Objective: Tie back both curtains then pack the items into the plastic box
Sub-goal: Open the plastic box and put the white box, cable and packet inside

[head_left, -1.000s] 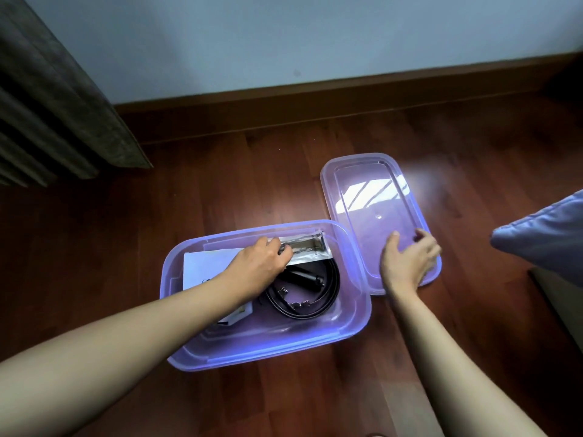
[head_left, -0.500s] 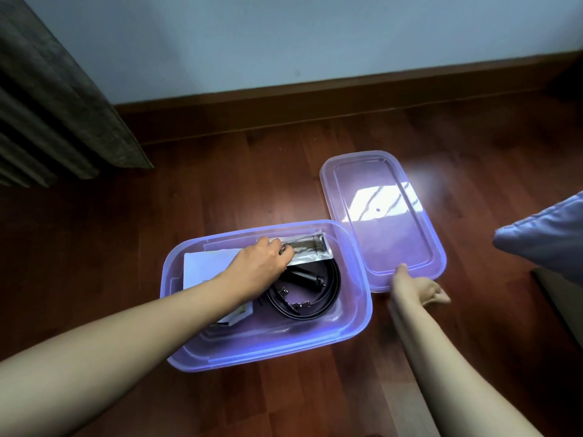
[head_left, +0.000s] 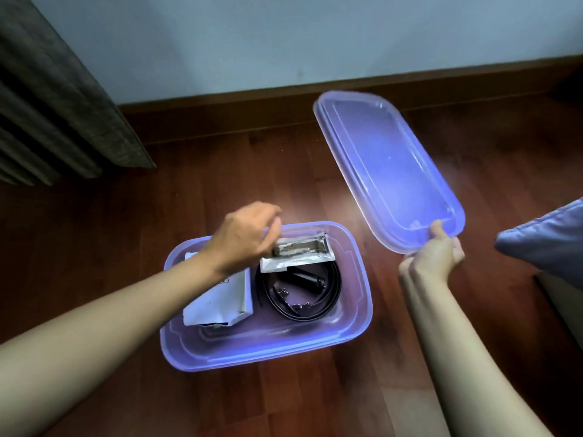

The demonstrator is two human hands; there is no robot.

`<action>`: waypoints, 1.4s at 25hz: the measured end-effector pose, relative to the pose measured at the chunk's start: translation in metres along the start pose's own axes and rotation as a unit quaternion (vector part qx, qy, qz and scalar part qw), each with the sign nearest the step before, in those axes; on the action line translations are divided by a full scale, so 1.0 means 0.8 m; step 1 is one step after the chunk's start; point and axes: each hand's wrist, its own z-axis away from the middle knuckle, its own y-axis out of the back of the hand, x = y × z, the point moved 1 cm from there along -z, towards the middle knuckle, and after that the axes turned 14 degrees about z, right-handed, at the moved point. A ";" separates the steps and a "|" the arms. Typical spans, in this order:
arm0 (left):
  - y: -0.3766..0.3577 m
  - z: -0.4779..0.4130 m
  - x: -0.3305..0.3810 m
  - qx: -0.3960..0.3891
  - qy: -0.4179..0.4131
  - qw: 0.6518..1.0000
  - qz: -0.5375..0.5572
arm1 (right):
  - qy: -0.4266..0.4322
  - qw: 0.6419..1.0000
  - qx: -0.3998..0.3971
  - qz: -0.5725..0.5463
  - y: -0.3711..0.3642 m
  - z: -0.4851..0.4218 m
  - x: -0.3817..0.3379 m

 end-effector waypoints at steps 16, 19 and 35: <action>0.072 0.175 -0.032 0.191 0.457 0.796 0.348 | 0.035 0.848 -0.413 0.330 0.059 0.061 0.047; 0.059 0.180 -0.027 0.193 0.457 0.806 0.322 | 0.057 0.832 -0.425 0.352 0.058 0.058 0.054; 0.067 0.142 -0.023 0.169 0.554 0.796 0.175 | 0.164 0.735 -0.396 0.525 0.038 0.063 0.052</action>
